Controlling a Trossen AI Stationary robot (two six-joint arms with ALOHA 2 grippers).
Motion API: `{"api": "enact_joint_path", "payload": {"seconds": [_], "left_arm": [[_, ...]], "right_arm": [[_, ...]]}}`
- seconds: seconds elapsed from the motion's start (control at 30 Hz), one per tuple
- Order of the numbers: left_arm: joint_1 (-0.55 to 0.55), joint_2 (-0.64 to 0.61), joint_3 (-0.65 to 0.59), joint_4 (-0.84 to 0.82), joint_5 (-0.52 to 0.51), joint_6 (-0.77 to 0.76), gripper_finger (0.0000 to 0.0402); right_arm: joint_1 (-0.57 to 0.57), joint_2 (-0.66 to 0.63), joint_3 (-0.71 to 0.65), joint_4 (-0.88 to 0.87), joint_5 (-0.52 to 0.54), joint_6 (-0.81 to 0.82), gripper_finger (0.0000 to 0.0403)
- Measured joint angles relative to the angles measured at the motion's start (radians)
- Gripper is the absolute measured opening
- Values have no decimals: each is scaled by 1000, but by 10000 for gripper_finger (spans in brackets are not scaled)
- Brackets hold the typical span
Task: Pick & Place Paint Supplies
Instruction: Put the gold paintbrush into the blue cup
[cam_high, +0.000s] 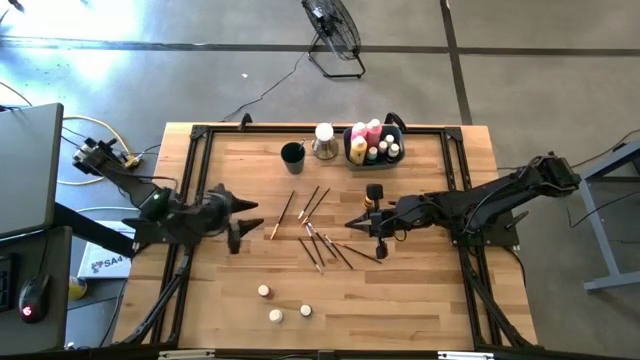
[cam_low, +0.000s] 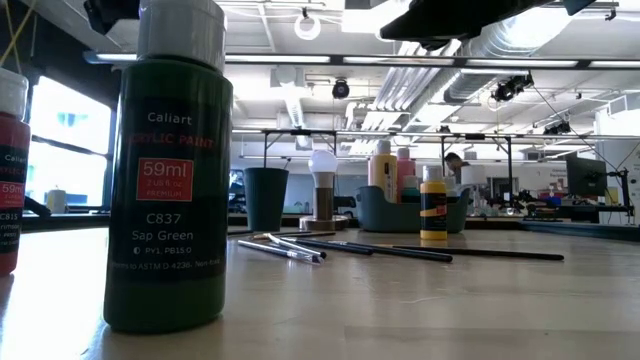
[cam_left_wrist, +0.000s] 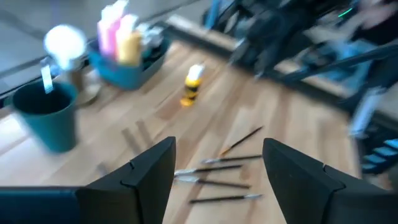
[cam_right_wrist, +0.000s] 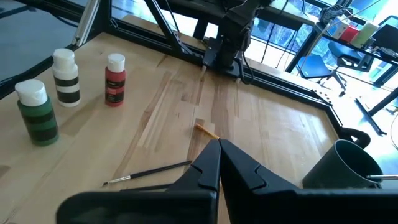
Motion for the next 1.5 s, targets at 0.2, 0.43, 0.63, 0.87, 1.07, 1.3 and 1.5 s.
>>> {"api": "enact_joint_path", "payload": {"seconds": [0.2, 0.43, 0.63, 0.87, 1.07, 1.3, 1.5], "left_arm": [[214, 198, 168, -332, 257, -179, 234], [458, 370, 185, -376, 648, -209, 234], [573, 485, 185, -393, 792, -200, 234], [594, 586, 185, -412, 844, -168, 234], [581, 644, 185, -417, 864, -164, 234], [581, 710, 185, -380, 872, -164, 234], [577, 761, 185, -341, 886, -164, 234]], "right_arm": [[0, 0, 0, 0, 0, 0, 2], [0, 0, 0, -1, 0, 0, 2], [0, 0, 0, -12, 0, 0, 2], [0, 0, 0, -22, 0, 0, 2], [0, 0, 0, -28, 0, 0, 2], [0, 0, 0, -34, 0, 0, 2], [0, 0, 0, -47, 0, 0, 2]]}}
